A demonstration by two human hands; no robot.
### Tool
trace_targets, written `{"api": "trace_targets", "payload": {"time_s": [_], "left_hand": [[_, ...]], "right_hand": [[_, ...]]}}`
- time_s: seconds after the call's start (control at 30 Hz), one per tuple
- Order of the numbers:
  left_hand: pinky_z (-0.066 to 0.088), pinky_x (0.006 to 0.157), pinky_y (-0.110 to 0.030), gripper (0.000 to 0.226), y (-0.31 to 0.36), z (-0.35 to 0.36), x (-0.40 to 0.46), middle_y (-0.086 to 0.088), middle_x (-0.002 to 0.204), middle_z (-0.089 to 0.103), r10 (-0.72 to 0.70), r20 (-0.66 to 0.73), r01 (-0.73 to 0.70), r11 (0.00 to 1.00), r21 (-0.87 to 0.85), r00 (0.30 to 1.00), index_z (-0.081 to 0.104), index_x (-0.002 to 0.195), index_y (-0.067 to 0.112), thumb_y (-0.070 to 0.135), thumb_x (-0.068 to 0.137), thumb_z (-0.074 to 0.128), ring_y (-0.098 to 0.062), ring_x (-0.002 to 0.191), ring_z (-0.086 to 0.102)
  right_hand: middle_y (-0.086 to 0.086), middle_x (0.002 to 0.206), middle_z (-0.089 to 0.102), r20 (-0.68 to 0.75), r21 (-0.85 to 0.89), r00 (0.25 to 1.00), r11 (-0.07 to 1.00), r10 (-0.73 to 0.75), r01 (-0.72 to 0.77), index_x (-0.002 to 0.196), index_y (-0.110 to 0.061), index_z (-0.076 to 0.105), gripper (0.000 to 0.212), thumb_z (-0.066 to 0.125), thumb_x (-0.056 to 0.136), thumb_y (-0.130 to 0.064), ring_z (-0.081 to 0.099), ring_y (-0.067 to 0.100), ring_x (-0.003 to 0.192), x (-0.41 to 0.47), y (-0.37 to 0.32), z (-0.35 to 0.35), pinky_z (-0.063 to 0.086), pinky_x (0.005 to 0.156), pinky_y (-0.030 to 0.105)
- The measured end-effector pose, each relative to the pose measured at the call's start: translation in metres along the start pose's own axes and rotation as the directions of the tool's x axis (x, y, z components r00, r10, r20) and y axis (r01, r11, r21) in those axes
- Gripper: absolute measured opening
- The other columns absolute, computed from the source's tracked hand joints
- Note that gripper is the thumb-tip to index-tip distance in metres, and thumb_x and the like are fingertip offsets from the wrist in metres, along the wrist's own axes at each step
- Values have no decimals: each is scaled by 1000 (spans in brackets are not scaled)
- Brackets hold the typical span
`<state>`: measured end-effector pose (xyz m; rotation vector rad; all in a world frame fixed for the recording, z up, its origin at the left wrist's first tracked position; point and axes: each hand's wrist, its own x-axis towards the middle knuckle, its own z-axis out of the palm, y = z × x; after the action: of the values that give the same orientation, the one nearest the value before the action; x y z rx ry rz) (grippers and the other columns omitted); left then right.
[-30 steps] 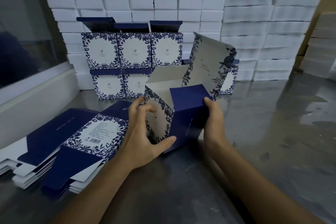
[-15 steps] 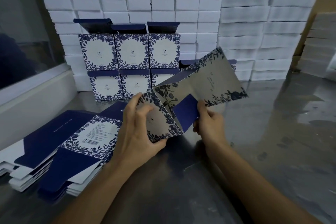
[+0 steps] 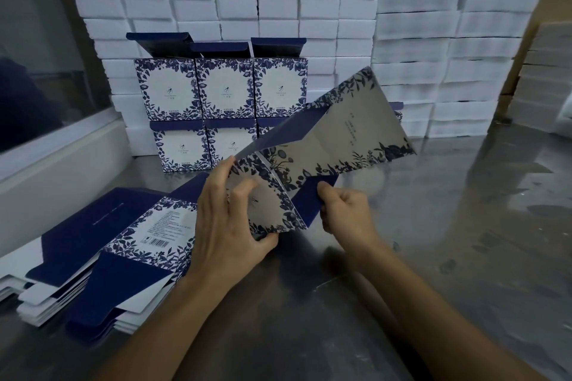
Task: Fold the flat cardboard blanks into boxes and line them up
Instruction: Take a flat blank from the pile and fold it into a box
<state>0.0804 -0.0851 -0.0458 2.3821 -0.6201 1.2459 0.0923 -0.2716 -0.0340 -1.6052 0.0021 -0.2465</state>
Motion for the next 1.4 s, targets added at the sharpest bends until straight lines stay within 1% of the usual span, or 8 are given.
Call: {"api": "trace_targets", "payload": {"time_s": [0.57,0.73,0.87,1.0,1.1,1.17,1.23,1.4], "left_hand": [[39,97,-57,94,2,-3,0,-25,142,36,-94,-43,99,984,151,995,40,124,14,40,49,90,-42,128,40],[39,95,-54,94,7,-7,2,-22,143,35,-157,-62,164,978,131,986,40,126,14,56,54,84,-40,128,41],[45,93,-52,96,18,-10,4,-18,140,37,-179,-62,180,984,5,982,37,128,13,69,58,73,-35,124,45],[48,93,-46,97,25,-11,6,-11,136,41,-107,-36,100,981,-165,994,33,130,13,70,62,73,-28,123,48],[49,85,-25,64,29,-13,9,14,120,52,-202,40,192,825,-531,979,35,127,26,52,78,67,-7,106,56],[50,74,-26,40,26,-14,14,9,101,62,-400,160,363,506,-782,902,46,117,28,51,85,57,-7,86,61],[53,65,-33,54,16,-14,20,-11,95,62,-562,370,533,154,-832,740,55,114,13,58,84,51,-19,77,62],[53,61,-29,48,1,-14,25,-4,89,67,-571,477,613,57,-788,668,60,99,23,58,70,74,-16,77,66]], "right_hand": [[1,40,47,181,11,983,1000,-30,28,39,-21,55,62,55,101,-21,39,13,38,-6,-4,4,40,49,22],[0,69,69,88,163,996,986,4,-18,82,-18,63,33,63,93,-50,66,14,66,-5,-6,7,54,62,26],[-11,118,70,126,372,978,906,167,-203,117,-34,63,59,60,73,-73,66,12,110,-7,-12,7,56,82,47],[1,117,74,260,505,935,792,240,-343,119,-26,73,76,62,66,-81,73,25,103,-12,-20,4,61,76,44],[11,122,71,181,540,967,803,182,-252,127,-18,67,74,60,76,-72,70,33,110,-6,-18,-2,55,96,51],[14,115,74,152,556,974,800,168,-225,120,-16,70,62,60,83,-64,73,32,97,-2,-19,-9,59,86,46],[13,106,76,148,511,973,828,178,-230,113,-18,72,53,63,85,-61,74,30,88,0,-17,-15,59,79,44],[13,106,76,216,358,964,906,157,-228,113,-18,73,64,72,72,-67,75,31,89,-4,-19,-9,59,76,42]]}}
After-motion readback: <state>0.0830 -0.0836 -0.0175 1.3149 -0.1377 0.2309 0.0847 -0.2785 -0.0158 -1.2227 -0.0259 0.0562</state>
